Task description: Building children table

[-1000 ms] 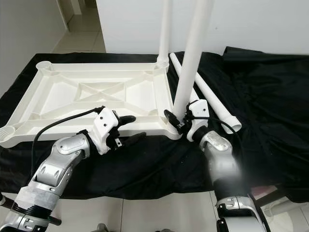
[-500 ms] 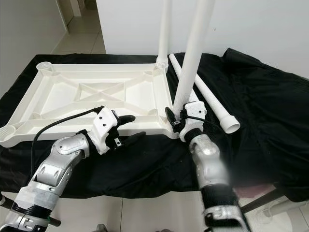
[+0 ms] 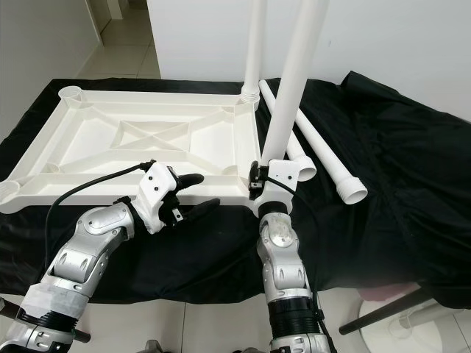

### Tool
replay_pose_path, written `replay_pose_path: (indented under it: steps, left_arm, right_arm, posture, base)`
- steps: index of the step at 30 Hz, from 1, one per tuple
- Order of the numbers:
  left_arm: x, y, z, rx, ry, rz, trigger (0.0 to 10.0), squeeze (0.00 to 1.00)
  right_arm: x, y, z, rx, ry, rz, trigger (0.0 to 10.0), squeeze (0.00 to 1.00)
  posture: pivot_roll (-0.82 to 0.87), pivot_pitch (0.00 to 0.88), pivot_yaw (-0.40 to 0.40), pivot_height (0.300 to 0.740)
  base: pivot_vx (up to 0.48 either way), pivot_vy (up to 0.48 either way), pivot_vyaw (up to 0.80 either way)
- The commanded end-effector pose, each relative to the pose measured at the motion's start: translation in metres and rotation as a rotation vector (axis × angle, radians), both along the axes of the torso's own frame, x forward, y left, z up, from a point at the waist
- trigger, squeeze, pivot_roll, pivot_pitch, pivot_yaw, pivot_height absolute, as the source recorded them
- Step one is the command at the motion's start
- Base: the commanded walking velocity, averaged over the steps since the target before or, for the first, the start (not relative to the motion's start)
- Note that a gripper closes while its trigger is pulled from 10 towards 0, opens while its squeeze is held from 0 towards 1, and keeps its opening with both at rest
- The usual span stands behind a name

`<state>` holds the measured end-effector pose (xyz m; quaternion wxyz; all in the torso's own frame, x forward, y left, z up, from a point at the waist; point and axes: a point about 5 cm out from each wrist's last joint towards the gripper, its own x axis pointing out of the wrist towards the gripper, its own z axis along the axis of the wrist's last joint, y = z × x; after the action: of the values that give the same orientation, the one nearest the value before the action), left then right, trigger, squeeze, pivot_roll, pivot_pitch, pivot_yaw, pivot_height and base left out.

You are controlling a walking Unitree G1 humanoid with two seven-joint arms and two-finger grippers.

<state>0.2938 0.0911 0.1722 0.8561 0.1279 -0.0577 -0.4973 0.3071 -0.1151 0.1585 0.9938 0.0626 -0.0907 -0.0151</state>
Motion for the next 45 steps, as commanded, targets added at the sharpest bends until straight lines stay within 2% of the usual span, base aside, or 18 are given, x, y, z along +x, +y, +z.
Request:
replay_pose_path:
  steps: [1, 8, 12, 13, 15, 17, 18, 19, 20, 21, 24, 29, 35, 40, 45]
  left_arm:
    - [0.002, 0.004, -0.003, -0.010, 0.005, 0.073, 10.0, 0.00]
    - [0.003, 0.007, -0.004, -0.014, 0.007, 0.086, 10.0, 0.00]
    - [0.002, 0.007, -0.005, -0.019, 0.010, 0.096, 10.0, 0.00]
    - [0.002, 0.007, -0.006, -0.019, 0.010, 0.098, 10.0, 0.00]
    - [0.002, 0.007, -0.006, -0.019, 0.010, 0.098, 10.0, 0.00]
    - [0.001, 0.008, -0.005, -0.020, 0.009, 0.099, 10.0, 0.00]
    - [0.001, 0.008, -0.005, -0.020, 0.009, 0.099, 10.0, 0.00]
    - [0.001, 0.008, -0.005, -0.020, 0.008, 0.096, 10.0, 0.00]
    - [0.001, 0.008, -0.005, -0.020, 0.008, 0.096, 10.0, 0.00]
    - [0.000, 0.007, -0.005, -0.020, 0.011, 0.090, 10.0, 0.00]
    - [-0.001, 0.006, -0.005, -0.022, 0.013, 0.082, 10.0, 0.00]
    - [-0.008, -0.003, -0.007, -0.021, 0.037, 0.007, 10.0, 0.00]
    - [-0.011, -0.006, -0.011, -0.019, 0.049, -0.021, 10.0, 0.00]
    - [-0.011, -0.004, -0.017, -0.011, 0.063, 0.007, 10.0, 0.00]
    - [-0.013, -0.010, -0.026, -0.014, 0.053, 0.035, 10.0, 0.00]
  right_arm:
    - [-0.004, 0.002, 0.004, 0.110, -0.013, 0.041, 10.0, 1.00]
    - [-0.007, -0.002, 0.015, 0.087, -0.066, 0.086, 10.0, 1.00]
    - [-0.008, -0.009, 0.017, 0.023, -0.079, 0.149, 10.0, 1.00]
    - [-0.008, -0.014, 0.016, 0.001, -0.074, 0.183, 10.0, 0.00]
    - [-0.008, -0.014, 0.016, 0.001, -0.074, 0.183, 10.0, 0.00]
    - [-0.002, -0.024, 0.012, -0.075, -0.055, 0.306, 10.0, 0.00]
    - [-0.002, -0.024, 0.012, -0.075, -0.055, 0.306, 10.0, 0.00]
    - [0.000, -0.027, 0.009, -0.122, -0.050, 0.373, 10.0, 0.00]
    - [0.000, -0.027, 0.009, -0.122, -0.050, 0.373, 10.0, 0.00]
    - [0.001, -0.030, 0.007, -0.158, -0.045, 0.430, 10.0, 0.00]
    - [0.002, -0.031, 0.006, -0.185, -0.044, 0.480, 10.0, 0.00]
    - [0.008, -0.031, 0.001, -0.266, -0.012, 0.630, 10.0, 0.00]
    - [0.011, -0.034, -0.002, -0.314, 0.005, 0.669, 10.0, 0.00]
    - [0.013, -0.035, -0.004, -0.300, 0.009, 0.691, 10.0, 0.00]
    - [0.016, -0.036, -0.005, -0.306, 0.002, 0.704, 10.0, 0.00]
  posture:
    - [-0.09, 0.104, -0.015, 0.740]
    - [-0.09, 0.109, -0.028, 0.740]
    - [-0.08, 0.106, -0.035, 0.740]
    - [-0.08, 0.105, -0.037, 0.740]
    - [-0.08, 0.105, -0.037, 0.740]
    - [-0.07, 0.101, -0.040, 0.740]
    - [-0.07, 0.101, -0.040, 0.740]
    - [-0.07, 0.097, -0.038, 0.740]
    - [-0.07, 0.097, -0.038, 0.740]
    - [-0.07, 0.097, -0.035, 0.740]
    - [-0.07, 0.093, -0.028, 0.740]
    - [-0.07, 0.079, -0.006, 0.740]
    - [-0.05, 0.064, 0.004, 0.740]
    - [-0.05, 0.057, 0.012, 0.740]
    - [-0.06, 0.055, 0.017, 0.740]
  base:
    - [0.000, 0.000, 0.00]
    - [0.000, 0.000, 0.00]
    - [0.000, 0.000, 0.00]
    - [0.000, 0.000, 0.00]
    - [0.000, 0.000, 0.00]
    - [0.000, 0.000, 0.00]
    - [0.000, 0.000, 0.00]
    - [0.000, 0.000, 0.00]
    - [0.000, 0.000, 0.00]
    - [0.000, 0.000, 0.00]
    - [0.000, 0.000, 0.00]
    - [0.000, 0.000, 0.00]
    - [0.000, 0.000, 0.00]
    - [0.000, 0.000, 0.00]
    - [0.000, 0.000, 0.00]
